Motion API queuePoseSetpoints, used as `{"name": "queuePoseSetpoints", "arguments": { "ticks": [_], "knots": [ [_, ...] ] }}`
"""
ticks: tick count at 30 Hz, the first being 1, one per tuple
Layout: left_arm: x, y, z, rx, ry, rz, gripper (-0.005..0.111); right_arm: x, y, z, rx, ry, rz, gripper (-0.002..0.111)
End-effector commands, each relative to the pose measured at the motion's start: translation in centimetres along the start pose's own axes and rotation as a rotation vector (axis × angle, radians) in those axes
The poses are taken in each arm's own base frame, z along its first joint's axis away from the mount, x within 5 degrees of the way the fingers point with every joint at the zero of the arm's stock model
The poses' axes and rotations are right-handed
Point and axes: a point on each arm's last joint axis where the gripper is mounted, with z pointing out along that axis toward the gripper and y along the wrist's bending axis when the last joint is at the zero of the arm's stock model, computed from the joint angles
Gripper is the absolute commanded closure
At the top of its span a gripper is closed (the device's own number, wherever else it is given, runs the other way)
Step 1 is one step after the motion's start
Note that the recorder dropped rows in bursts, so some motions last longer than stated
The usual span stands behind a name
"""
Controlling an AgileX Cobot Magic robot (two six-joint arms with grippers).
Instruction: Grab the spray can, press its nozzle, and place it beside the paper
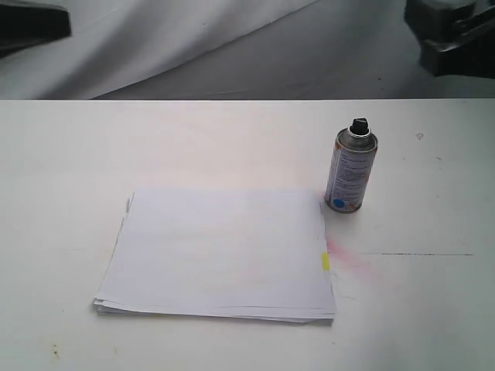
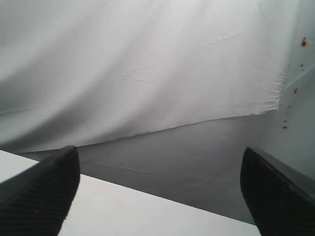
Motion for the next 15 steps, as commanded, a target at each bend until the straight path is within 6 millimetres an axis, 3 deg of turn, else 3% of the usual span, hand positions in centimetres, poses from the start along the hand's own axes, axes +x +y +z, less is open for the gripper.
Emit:
{"name": "queuePoseSetpoints", "arguments": {
  "ticks": [1,4,7,15],
  "knots": [
    [-2.3,-4.6,-3.5,-0.075,-0.014,0.094,0.107,-2.0,-0.3,-5.3,0.017,0.083,0.008,0.032],
    [-2.5,-8.6,-4.9,-0.091,-0.059,0.17,0.107,-2.8,-0.4,-9.1,0.025,0.126,0.011,0.04],
    [-1.7,-11.4,-5.6,-0.099,-0.064,0.199,0.107,-2.9,-0.4,-12.6,0.028,0.171,0.029,0.054],
    [4.2,-15.9,-6.4,-0.113,-0.075,0.132,0.107,-1.6,1.6,-21.0,-0.135,0.202,0.226,0.099]
  ]
}}
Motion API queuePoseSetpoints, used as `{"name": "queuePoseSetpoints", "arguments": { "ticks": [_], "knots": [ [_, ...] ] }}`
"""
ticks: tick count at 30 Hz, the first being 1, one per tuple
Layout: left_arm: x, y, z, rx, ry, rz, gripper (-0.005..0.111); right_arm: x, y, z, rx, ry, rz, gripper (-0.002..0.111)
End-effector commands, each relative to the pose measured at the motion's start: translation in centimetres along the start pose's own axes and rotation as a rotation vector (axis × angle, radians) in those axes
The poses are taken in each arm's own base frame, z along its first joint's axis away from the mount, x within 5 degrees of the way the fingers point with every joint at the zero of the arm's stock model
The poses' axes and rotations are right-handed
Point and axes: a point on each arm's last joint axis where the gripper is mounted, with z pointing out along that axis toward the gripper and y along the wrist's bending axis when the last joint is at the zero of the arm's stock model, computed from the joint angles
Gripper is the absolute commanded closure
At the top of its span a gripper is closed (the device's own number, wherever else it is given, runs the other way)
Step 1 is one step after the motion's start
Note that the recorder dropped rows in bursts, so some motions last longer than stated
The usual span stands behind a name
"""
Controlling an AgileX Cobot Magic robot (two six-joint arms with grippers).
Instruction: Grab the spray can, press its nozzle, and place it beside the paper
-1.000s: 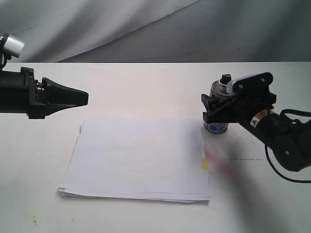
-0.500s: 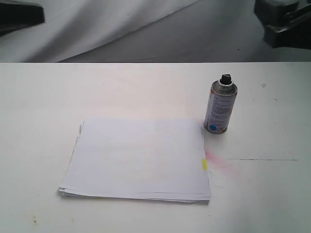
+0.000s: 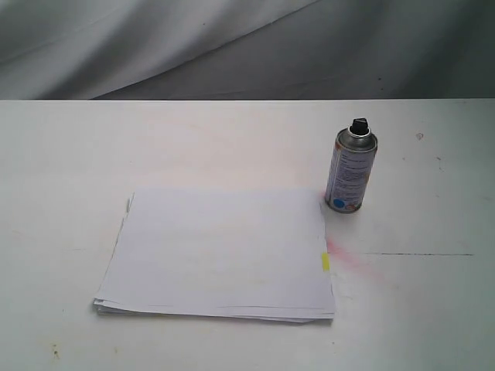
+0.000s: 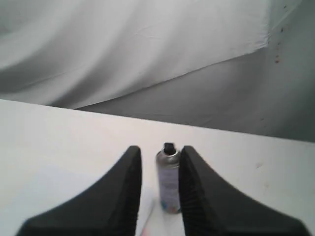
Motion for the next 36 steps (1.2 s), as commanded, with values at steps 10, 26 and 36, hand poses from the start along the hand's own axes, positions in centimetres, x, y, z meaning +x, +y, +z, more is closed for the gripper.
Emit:
{"name": "queuePoseSetpoints", "arguments": {
  "ticks": [10,26,36],
  "knots": [
    [9.9,-1.7,-0.3,-0.181,-0.165,-0.182,0.107,9.3,0.8,-1.2,-0.154,-0.137,0.087,0.108],
    [11.7,-1.7,1.2,-0.116,-0.024,-0.198,0.107,12.6,-0.8,1.4,-0.047,-0.263,0.205,0.108],
    [12.5,0.6,0.5,-0.39,0.038,-0.181,0.107,12.7,-0.7,1.5,-0.059,-0.247,0.239,0.108]
  ]
}}
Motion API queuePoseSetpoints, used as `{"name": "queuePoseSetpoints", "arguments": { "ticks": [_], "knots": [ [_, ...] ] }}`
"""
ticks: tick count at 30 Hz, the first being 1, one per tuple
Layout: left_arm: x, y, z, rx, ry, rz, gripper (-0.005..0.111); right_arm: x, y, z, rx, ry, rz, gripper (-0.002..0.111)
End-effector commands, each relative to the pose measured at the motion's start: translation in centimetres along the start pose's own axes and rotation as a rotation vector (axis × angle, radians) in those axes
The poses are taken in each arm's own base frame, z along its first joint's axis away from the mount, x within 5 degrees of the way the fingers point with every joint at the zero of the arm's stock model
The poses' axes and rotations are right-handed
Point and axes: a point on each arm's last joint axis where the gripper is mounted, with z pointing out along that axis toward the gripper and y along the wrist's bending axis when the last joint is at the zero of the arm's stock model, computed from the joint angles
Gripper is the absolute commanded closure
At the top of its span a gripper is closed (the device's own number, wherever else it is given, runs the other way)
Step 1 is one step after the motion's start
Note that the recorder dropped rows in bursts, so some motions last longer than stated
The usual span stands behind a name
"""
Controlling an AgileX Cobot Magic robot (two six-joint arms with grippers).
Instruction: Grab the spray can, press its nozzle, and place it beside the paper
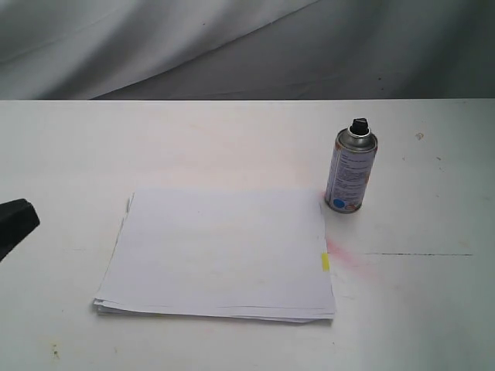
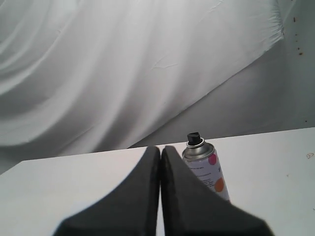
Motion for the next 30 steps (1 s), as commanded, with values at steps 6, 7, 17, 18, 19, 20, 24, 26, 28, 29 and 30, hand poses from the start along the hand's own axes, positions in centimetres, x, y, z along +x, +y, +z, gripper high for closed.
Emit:
{"name": "queuePoseSetpoints", "arguments": {
  "ticks": [6,7,17,18,19,20,24,26,28,29,30],
  "knots": [
    [0.3,1.1,0.0,-0.115,0.024,0.082,0.107,0.2,-0.1,0.0,0.003,-0.002,0.01,0.108],
    [0.4,0.8,0.0,-0.084,0.024,0.148,0.107,0.2,-0.1,0.0,0.003,-0.002,0.01,0.108],
    [2.6,0.4,0.0,-0.023,0.066,0.31,0.107,0.2,-0.4,0.0,0.04,0.006,-0.268,0.108],
    [2.9,0.4,0.0,-0.022,0.073,0.306,0.107,0.2,-0.4,0.0,0.041,0.007,-0.273,0.108],
    [3.1,0.4,0.0,-0.022,0.078,0.307,0.107,0.2,-0.4,0.0,0.043,0.007,-0.288,0.108],
    [3.2,0.4,-0.1,-0.021,0.082,0.311,0.107,0.2,-0.5,0.0,0.047,0.008,-0.324,0.108],
    [3.4,0.4,-0.1,-0.02,0.088,0.31,0.107,0.2,-0.6,0.0,0.061,0.012,-0.429,0.108],
    [3.4,0.4,-0.1,-0.02,0.088,0.31,0.107,0.3,-0.7,0.0,0.062,0.018,-0.429,0.108],
    [3.4,0.4,-0.1,-0.02,0.088,0.31,0.107,1.0,-0.9,0.1,0.064,0.038,-0.428,0.108],
    [3.4,0.4,-0.1,-0.02,0.088,0.31,0.107,1.5,-1.0,0.1,0.065,0.054,-0.427,0.108],
    [3.4,0.4,-0.1,-0.02,0.088,0.308,0.107,2.1,-1.2,0.2,0.067,0.073,-0.426,0.108]
  ]
}}
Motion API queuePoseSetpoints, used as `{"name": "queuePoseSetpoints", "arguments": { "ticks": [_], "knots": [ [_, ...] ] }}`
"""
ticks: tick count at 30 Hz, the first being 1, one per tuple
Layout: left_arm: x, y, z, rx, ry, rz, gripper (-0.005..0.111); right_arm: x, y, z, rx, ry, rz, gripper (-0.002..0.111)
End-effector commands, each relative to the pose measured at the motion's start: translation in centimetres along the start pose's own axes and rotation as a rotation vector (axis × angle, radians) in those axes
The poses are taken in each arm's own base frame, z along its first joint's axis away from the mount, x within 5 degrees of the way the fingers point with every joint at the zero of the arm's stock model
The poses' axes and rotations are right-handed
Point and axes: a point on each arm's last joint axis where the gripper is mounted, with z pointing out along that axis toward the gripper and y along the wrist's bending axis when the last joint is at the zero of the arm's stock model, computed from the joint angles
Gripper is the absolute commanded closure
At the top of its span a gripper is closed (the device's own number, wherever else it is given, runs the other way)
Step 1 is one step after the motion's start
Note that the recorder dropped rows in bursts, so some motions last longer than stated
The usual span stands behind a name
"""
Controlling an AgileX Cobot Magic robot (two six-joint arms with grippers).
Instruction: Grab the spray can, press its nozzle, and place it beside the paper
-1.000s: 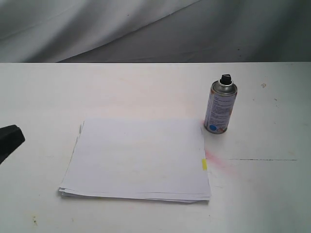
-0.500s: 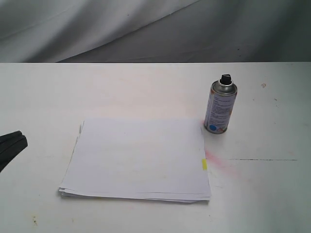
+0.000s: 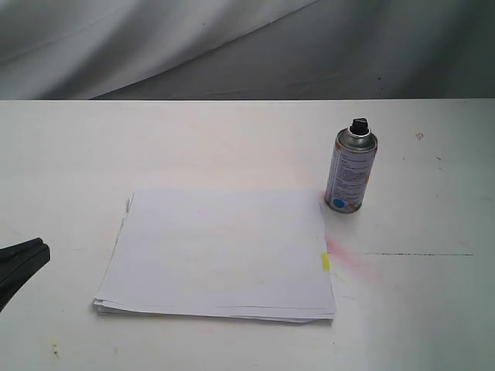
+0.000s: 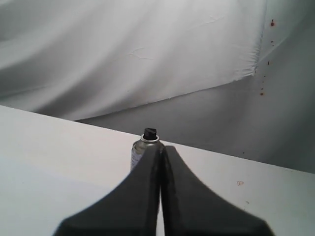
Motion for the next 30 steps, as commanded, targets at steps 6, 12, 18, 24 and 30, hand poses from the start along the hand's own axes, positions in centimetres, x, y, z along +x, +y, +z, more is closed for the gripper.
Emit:
{"name": "queuePoseSetpoints", "arguments": {
  "ticks": [6,12,18,24,30],
  "knots": [
    [0.02,-0.02,0.01,0.0,-0.005,-0.013,0.107,2.8,0.25,0.31,-0.005,0.081,-0.02,0.108],
    [0.02,-0.02,0.01,0.0,-0.005,-0.038,0.107,2.8,0.25,0.31,-0.005,0.081,-0.02,0.108],
    [0.02,-0.02,0.01,0.0,-0.005,-0.04,0.107,2.8,0.25,0.31,-0.005,0.081,-0.02,0.108],
    [0.02,-0.02,0.01,0.0,-0.005,-0.04,0.107,2.8,0.25,0.31,-0.005,0.081,-0.02,0.108],
    [0.02,-0.02,0.01,0.0,-0.005,-0.038,0.107,2.8,0.25,0.31,-0.005,0.081,-0.02,0.108]
  ]
}}
